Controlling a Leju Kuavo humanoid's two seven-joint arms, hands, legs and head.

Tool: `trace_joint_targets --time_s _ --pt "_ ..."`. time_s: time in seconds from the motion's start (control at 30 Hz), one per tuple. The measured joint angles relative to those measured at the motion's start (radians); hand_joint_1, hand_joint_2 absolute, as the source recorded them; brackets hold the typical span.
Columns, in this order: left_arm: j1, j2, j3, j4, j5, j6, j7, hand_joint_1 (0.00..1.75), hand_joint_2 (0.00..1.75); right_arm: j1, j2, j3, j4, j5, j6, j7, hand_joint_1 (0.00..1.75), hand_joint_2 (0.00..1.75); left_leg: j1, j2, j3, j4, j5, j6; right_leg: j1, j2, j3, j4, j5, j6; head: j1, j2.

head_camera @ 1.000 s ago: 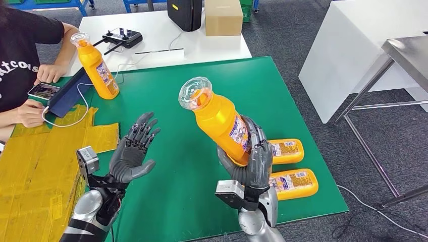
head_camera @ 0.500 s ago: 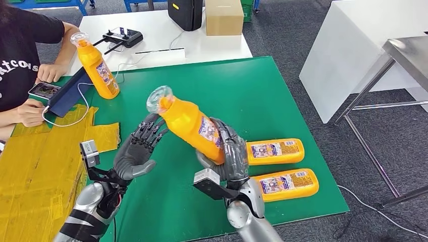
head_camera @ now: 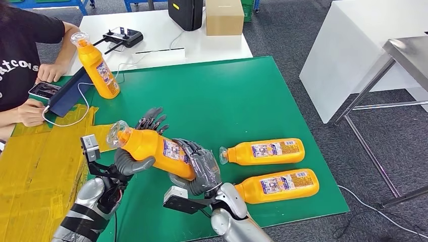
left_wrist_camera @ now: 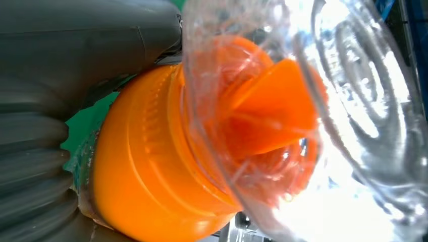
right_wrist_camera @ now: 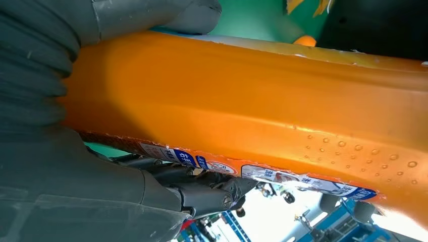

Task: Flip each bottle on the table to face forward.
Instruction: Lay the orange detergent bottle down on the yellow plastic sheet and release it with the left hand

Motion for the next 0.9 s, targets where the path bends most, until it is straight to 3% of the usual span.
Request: trace_joint_targets --time_s 0.2,0.23,0.33,0.37,0.8,0.83,0.9 --pt "0.0 0.004 -0.001 0.005 0.0 0.002 0.0 0.0 1.75 -0.005 0.001 0.01 0.014 -0.001 0.001 0.0 1.75 1.75 0.0 0.0 0.0 0.0 0.0 0.0 0.0 0.0 0.0 0.0 0.0 0.0 0.0 0.0" --pt "0.0 0.004 -0.001 0.006 0.0 0.004 0.0 0.07 1.75 -0.006 0.001 0.012 0.015 0.0 -0.001 0.0 1.75 1.75 0.0 0.0 0.0 0.0 0.0 0.0 0.0 0.0 0.0 0.0 0.0 0.0 0.0 0.0" --pt "0.0 0.004 -0.001 0.009 0.0 0.023 0.0 1.38 1.75 -0.006 0.001 0.023 0.015 0.013 -0.027 0.002 1.75 1.75 0.0 0.0 0.0 0.0 0.0 0.0 0.0 0.0 0.0 0.0 0.0 0.0 0.0 0.0" --pt "0.0 0.002 -0.001 0.01 -0.003 0.036 0.002 1.75 1.75 -0.006 0.0 0.027 0.015 0.02 -0.042 0.005 1.75 1.75 0.0 0.0 0.0 0.0 0.0 0.0 0.0 0.0 0.0 0.0 0.0 0.0 0.0 0.0" --pt "0.009 -0.03 -0.002 0.004 -0.046 0.154 0.013 1.75 1.75 0.013 -0.011 0.03 -0.003 -0.031 -0.099 0.024 1.75 1.75 0.0 0.0 0.0 0.0 0.0 0.0 0.0 0.0 0.0 0.0 0.0 0.0 0.0 0.0" --pt "0.012 -0.034 -0.001 0.0 -0.055 0.168 0.014 1.75 1.75 0.016 -0.012 0.029 -0.008 -0.034 -0.1 0.024 1.66 1.75 0.0 0.0 0.0 0.0 0.0 0.0 0.0 0.0 0.0 0.0 0.0 0.0 0.0 0.0" --pt "0.015 -0.042 0.0 -0.01 -0.081 0.204 0.014 1.75 1.75 0.023 -0.014 0.025 -0.022 -0.039 -0.103 0.024 0.79 1.75 0.0 0.0 0.0 0.0 0.0 0.0 0.0 0.0 0.0 0.0 0.0 0.0 0.0 0.0"
